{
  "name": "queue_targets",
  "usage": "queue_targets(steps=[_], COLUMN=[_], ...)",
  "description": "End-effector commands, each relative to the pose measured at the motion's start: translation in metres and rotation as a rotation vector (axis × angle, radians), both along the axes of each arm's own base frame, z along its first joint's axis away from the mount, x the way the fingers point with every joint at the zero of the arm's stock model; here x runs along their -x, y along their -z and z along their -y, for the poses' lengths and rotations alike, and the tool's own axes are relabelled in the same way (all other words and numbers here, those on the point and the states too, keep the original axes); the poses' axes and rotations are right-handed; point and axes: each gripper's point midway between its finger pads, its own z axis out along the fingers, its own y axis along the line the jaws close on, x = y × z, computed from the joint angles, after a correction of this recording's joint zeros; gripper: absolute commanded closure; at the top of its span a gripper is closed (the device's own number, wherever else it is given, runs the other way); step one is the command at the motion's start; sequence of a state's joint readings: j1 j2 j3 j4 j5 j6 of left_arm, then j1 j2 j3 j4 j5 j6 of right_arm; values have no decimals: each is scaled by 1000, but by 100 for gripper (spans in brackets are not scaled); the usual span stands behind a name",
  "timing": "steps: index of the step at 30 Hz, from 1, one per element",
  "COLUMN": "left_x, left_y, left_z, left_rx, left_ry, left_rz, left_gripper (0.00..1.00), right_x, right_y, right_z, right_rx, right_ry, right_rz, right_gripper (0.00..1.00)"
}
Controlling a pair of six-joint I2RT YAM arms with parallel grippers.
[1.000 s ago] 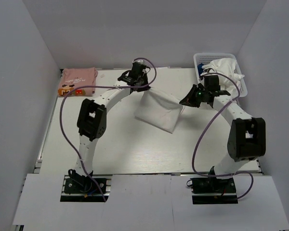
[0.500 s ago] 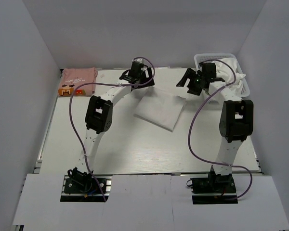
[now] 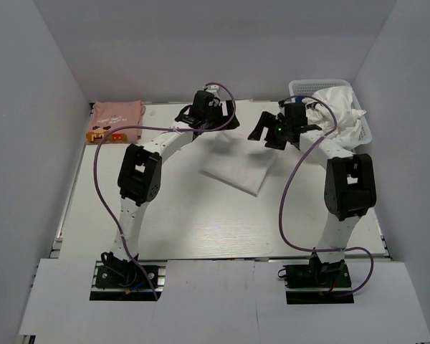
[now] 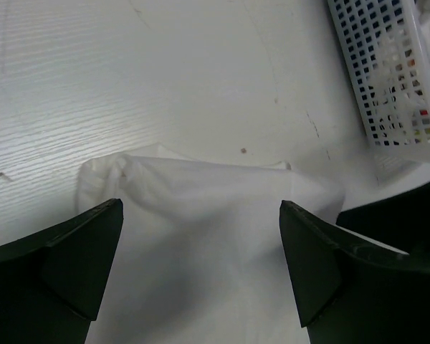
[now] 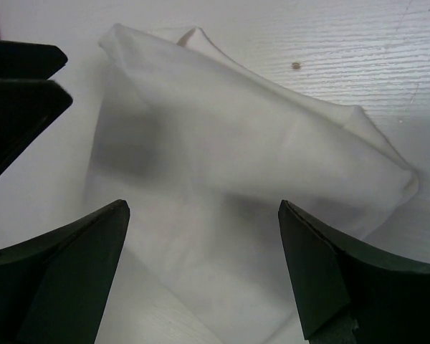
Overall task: Fold and stack the t-shirts
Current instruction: Fold the long partially folded tshirt into a neat square
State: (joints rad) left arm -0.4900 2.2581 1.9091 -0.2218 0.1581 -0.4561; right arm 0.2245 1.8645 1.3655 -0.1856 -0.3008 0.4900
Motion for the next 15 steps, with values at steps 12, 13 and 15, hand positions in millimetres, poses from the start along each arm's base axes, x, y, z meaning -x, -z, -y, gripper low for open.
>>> queue_targets(steps=[12, 13, 15], left_x=[-28, -30, -19], left_y=[96, 101, 122], left_z=[31, 25, 20], left_rx=[-16, -24, -41], left_ry=[85, 75, 64], left_rz=[-70, -88, -158], left_gripper=[0, 0, 0], right_x=[-20, -18, -17], right_y=[91, 99, 101], right_z=[19, 18, 15], right_rx=[130, 138, 147], right_ry=[37, 24, 5], right_rz=[-100, -109, -104], right_gripper=[10, 10, 10])
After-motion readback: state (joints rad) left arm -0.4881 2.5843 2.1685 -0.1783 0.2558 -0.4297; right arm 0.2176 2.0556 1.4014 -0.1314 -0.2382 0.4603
